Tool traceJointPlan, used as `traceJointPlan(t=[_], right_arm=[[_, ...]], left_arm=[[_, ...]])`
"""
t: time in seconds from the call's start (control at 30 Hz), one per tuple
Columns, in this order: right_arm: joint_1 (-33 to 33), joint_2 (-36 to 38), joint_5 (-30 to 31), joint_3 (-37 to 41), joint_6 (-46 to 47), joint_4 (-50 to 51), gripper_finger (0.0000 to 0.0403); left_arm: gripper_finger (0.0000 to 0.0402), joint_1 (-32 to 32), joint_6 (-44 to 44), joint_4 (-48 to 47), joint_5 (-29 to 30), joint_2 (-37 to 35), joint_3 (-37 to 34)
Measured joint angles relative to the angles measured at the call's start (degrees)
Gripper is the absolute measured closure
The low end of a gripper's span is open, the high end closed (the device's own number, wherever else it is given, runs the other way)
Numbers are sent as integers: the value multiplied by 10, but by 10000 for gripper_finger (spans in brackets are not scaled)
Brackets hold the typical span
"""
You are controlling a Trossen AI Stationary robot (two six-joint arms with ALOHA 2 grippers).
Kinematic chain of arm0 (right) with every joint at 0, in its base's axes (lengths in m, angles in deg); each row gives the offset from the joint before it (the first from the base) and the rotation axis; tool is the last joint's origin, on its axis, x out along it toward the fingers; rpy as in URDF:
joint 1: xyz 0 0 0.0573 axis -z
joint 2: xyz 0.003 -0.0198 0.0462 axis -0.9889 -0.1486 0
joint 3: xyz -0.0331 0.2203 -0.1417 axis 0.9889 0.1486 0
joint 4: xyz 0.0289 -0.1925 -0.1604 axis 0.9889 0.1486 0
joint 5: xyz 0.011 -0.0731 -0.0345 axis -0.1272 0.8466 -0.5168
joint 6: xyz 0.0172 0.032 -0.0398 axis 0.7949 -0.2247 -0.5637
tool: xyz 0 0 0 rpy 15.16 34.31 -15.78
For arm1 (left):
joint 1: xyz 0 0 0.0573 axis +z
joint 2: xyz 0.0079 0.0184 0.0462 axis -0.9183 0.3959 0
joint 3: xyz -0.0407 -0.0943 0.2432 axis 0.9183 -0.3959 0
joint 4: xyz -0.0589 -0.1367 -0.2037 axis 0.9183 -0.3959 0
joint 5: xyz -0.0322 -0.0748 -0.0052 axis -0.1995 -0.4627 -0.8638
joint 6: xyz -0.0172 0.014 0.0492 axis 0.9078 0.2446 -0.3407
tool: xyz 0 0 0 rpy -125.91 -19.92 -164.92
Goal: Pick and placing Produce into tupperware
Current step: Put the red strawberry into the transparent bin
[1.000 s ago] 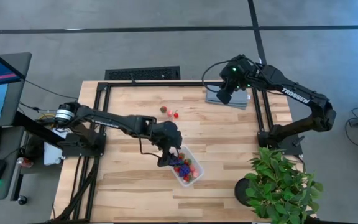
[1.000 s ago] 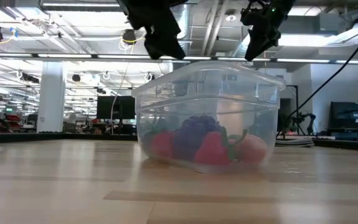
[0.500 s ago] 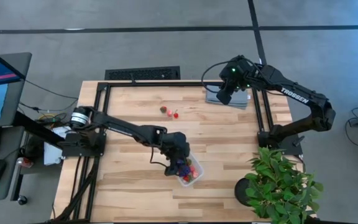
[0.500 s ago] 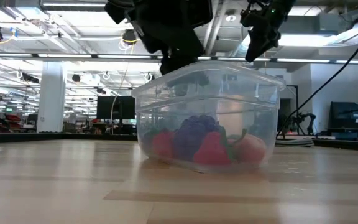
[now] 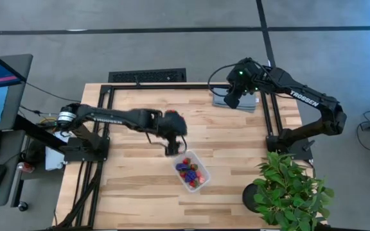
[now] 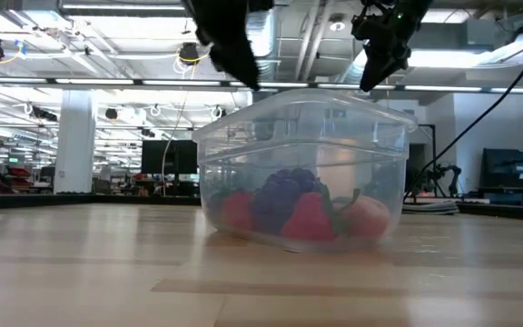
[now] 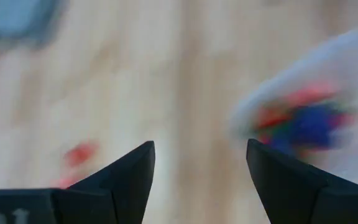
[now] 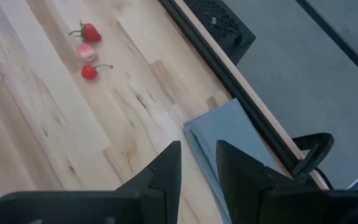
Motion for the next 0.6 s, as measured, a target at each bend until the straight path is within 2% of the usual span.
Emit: traceJointPlan(t=[0.1, 0.23, 0.47, 0.6], right_arm=[[0, 0, 0, 0, 0, 1, 280], [-3, 0, 0, 0, 4, 1, 280], [-18, 0, -1, 0, 11, 3, 280], [-29, 0, -2, 0, 11, 3, 280]], left_arm=[[157, 32, -1, -75, 70, -12, -2], [157, 76, -17, -119, 98, -21, -2], [157, 149, -91, -139, 82, -18, -8], [157, 193, -153, -117, 21, -18, -21]])
